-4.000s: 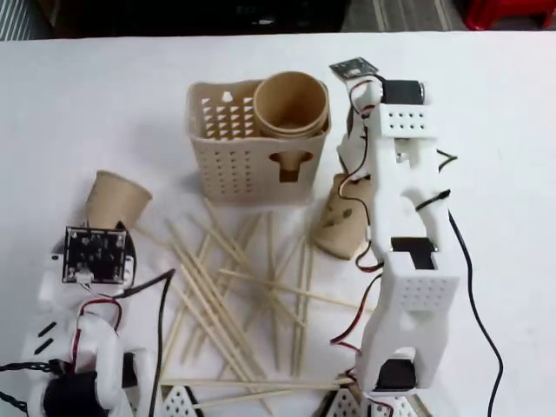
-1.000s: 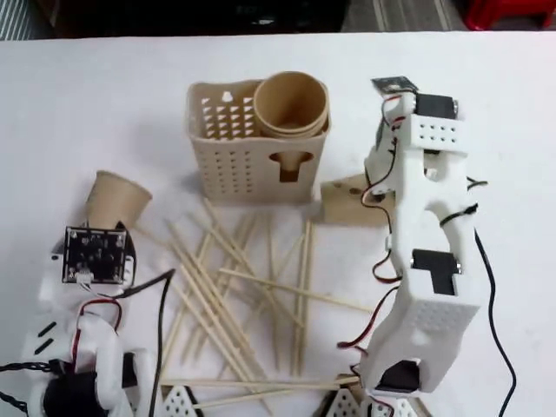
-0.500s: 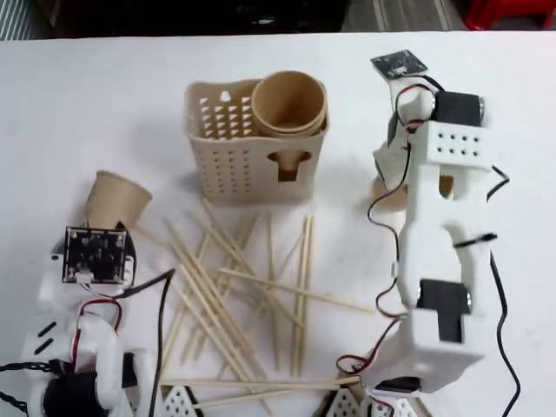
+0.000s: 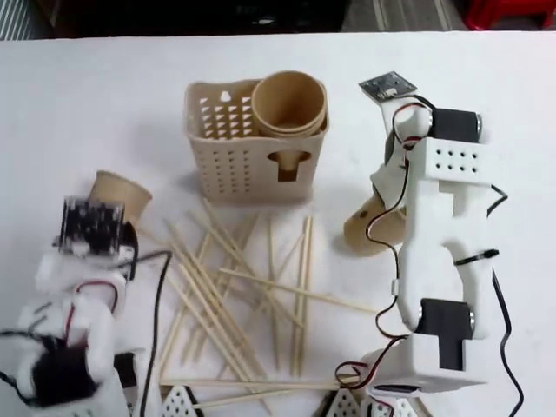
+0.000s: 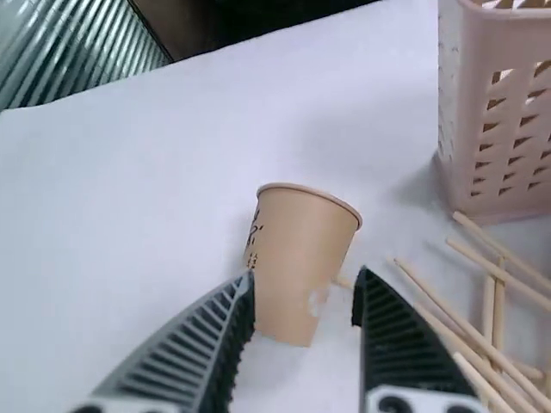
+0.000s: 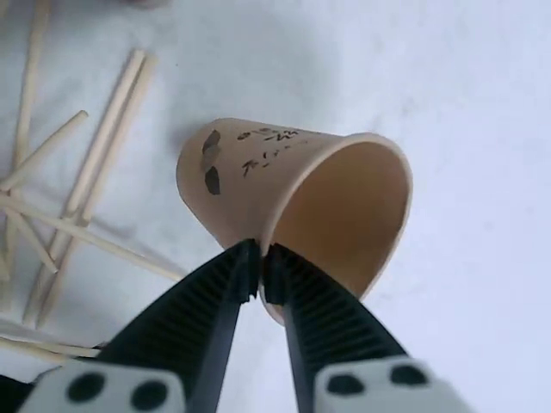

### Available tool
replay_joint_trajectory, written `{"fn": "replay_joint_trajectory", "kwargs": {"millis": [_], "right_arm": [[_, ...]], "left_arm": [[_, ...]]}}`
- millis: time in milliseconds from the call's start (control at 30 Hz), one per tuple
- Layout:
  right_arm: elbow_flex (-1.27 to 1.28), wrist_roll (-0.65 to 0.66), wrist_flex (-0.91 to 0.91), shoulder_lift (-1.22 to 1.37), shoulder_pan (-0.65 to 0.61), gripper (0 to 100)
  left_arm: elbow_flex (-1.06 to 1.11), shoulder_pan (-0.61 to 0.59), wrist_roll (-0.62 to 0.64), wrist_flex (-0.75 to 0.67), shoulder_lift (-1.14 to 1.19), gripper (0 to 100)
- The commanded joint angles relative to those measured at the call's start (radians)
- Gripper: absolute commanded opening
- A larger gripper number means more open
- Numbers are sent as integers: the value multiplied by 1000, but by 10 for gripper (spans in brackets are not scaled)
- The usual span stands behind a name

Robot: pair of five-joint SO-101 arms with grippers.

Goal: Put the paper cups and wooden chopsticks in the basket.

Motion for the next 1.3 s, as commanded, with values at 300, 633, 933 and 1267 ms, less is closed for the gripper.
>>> {"fn": "replay_joint_trajectory", "kwargs": {"millis": [300,633,933,1267], "right_arm": [[49,12,-10,-47,12,19],[72,12,-24,-47,13,19],[72,12,-24,-47,15,19],[72,12,-24,-47,15,19]], "left_arm": [[-597,-8,-71,100,820,269],[-1048,-12,-5,233,1323,268],[-1468,-91,23,328,1742,268],[-1843,-107,23,456,2157,267]]}}
